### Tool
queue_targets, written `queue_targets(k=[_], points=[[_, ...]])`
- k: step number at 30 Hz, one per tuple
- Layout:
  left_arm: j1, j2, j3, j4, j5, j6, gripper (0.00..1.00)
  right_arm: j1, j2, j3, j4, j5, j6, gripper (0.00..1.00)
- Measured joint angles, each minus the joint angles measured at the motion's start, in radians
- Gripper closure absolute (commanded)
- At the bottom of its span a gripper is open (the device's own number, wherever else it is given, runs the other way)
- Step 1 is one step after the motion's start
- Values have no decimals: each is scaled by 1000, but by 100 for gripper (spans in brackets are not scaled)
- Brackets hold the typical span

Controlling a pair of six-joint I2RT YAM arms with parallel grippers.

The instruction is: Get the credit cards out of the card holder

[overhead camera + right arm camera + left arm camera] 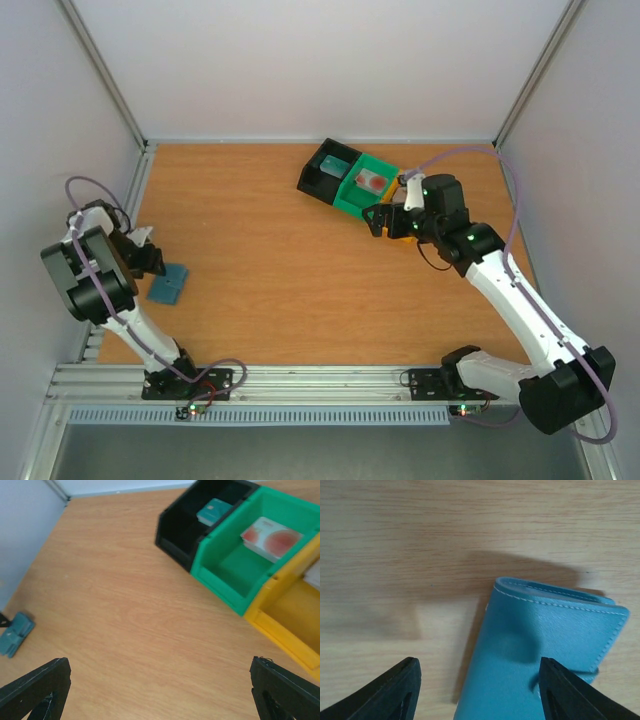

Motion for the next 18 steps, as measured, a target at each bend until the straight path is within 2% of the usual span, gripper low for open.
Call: queue_targets(k=[5, 8, 11, 18], points=[[-8, 54, -19, 14, 6, 13, 29, 133, 21, 71, -23, 42, 8, 1], [-41, 40, -47, 29, 0, 14, 33, 216, 19, 93, -19, 58, 10, 1], [-108, 19, -80, 36, 2, 14, 40, 279, 13, 98, -17, 65, 12, 2], [-357, 9, -103, 21, 55, 24, 40, 352, 9, 113, -13, 114, 8, 2]])
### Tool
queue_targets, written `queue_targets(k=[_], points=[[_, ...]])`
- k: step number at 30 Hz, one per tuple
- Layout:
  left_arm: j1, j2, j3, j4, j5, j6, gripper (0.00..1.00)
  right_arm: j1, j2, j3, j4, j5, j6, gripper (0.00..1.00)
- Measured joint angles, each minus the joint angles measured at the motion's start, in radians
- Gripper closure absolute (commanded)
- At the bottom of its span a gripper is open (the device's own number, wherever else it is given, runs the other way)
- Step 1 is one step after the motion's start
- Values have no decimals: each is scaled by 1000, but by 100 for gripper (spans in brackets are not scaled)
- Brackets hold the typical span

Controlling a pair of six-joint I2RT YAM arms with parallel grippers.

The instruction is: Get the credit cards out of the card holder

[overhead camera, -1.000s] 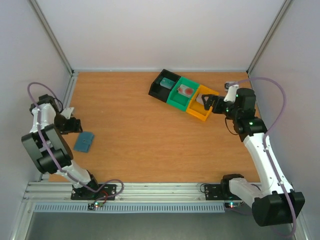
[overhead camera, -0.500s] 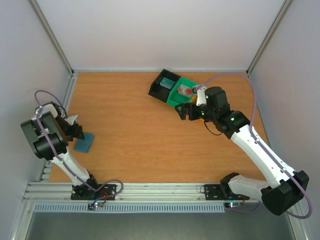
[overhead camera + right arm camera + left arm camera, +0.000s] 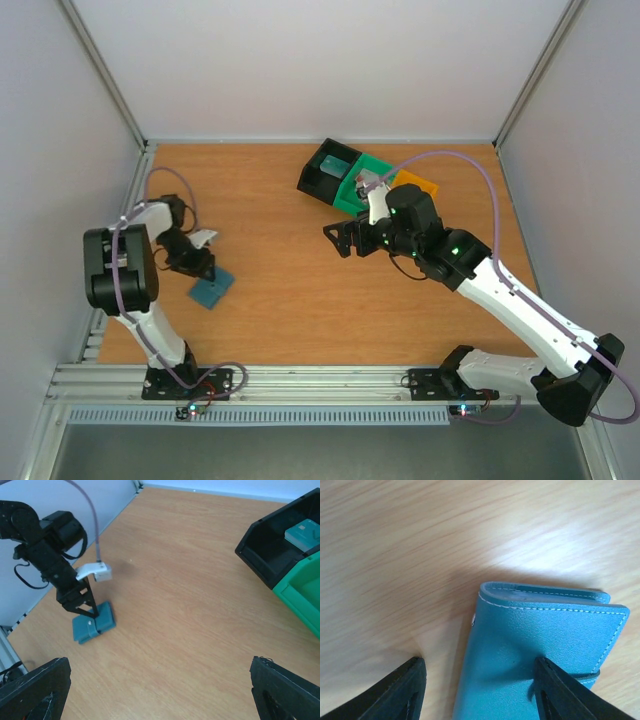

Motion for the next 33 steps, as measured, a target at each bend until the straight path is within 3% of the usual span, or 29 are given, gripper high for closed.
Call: queue_targets(k=[6, 15, 19, 23, 29, 33], points=[[-161, 0, -3, -27, 14, 82, 39, 16, 0, 0, 0, 19, 0, 2], [-135, 0, 1, -148, 43, 269, 39, 111, 30, 10, -3, 16, -37, 1], [-84, 28, 122, -264, 114, 352, 39, 178, 94, 60, -31, 26, -84, 2], [-27, 28, 200, -279, 147, 398, 35, 250, 132, 95, -47, 65, -131, 1], [-45, -63, 24, -184, 49, 415, 19, 267, 119, 90, -45, 87, -155, 2], [-76, -57, -64, -121, -4, 406, 19, 267, 97, 87, -40, 92, -164, 1]])
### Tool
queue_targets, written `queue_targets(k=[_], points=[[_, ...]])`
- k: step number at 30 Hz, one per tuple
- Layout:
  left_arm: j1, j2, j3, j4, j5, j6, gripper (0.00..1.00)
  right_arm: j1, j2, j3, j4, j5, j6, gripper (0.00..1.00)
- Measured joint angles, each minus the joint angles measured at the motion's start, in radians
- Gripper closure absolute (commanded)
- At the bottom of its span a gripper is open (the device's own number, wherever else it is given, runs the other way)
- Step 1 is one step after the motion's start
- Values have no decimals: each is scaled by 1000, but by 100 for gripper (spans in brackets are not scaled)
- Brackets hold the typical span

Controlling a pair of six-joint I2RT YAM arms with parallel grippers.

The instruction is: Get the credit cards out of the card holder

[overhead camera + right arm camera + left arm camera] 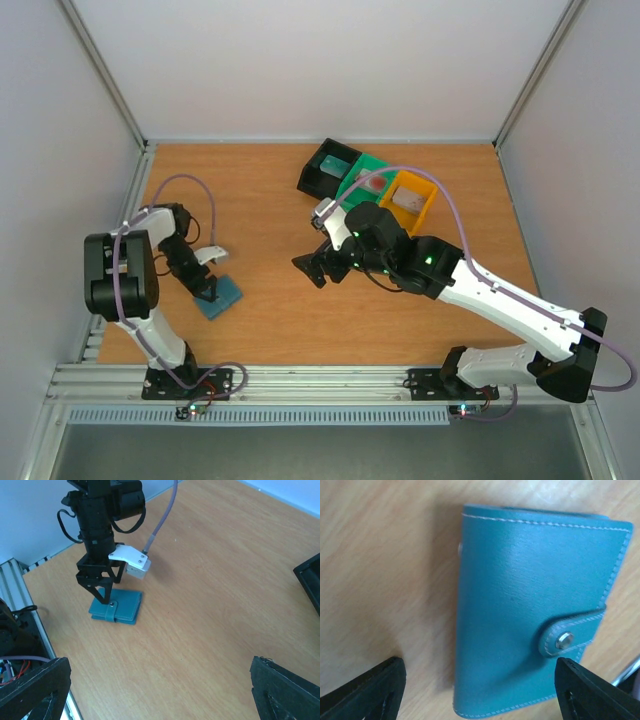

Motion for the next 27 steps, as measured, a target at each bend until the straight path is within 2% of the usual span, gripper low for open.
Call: queue_targets(k=[8, 12, 17, 22, 26, 27], points=[[-47, -40, -60, 77, -69, -27, 27, 0, -6, -2, 3, 7, -14, 1], [-66, -89, -118, 122, -85, -18, 38, 0, -6, -3, 3, 15, -18, 2], [-89, -116, -154, 130, -89, -38, 46, 0, -6, -3, 3, 34, -24, 1], [-117, -156, -185, 148, -107, -52, 71, 0, -8, -8, 10, 53, -26, 1], [-151, -167, -183, 146, -153, -48, 98, 0, -10, -14, 12, 68, -27, 2], [-153, -167, -179, 143, -157, -45, 100, 0, -13, -16, 14, 74, -27, 2]])
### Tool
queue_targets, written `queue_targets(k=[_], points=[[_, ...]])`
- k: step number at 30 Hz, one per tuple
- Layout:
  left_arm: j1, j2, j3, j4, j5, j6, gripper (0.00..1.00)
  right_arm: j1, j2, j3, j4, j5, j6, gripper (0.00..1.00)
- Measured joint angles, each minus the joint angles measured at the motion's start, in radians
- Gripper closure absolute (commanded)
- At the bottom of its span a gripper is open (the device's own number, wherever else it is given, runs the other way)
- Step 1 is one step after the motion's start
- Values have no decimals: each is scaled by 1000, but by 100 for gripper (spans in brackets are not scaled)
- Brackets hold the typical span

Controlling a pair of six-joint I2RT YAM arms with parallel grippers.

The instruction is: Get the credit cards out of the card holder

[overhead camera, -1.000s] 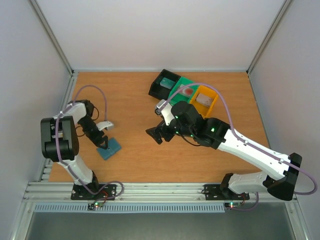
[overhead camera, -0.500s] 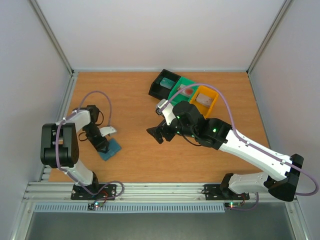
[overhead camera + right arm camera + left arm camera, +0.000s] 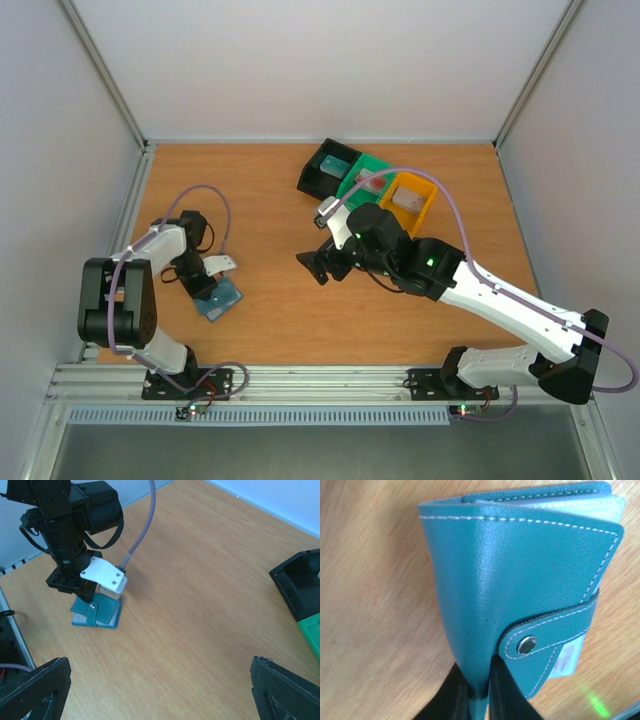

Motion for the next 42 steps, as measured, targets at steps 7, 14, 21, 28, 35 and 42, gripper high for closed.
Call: queue_targets(k=[7, 14, 21, 28, 35, 42], points=[[-2, 4, 20, -15, 8, -15, 100, 0, -23, -13, 7, 15, 0, 1], [-19, 21, 78, -71, 190, -108, 100, 0, 9, -60, 95, -47, 62, 1], [-21, -66, 267, -85, 406, -220, 100, -124, 115, -210, 365, -303, 277, 2], [-21, -188, 372, -112, 571, -305, 100, -274, 336, -200, 653, -511, 478, 1], [-22, -249, 410, -120, 652, -352, 100, -263, 417, -105, 822, -636, 512, 8], [-22, -251, 410, -126, 682, -375, 100, -263, 474, -55, 902, -718, 544, 37]])
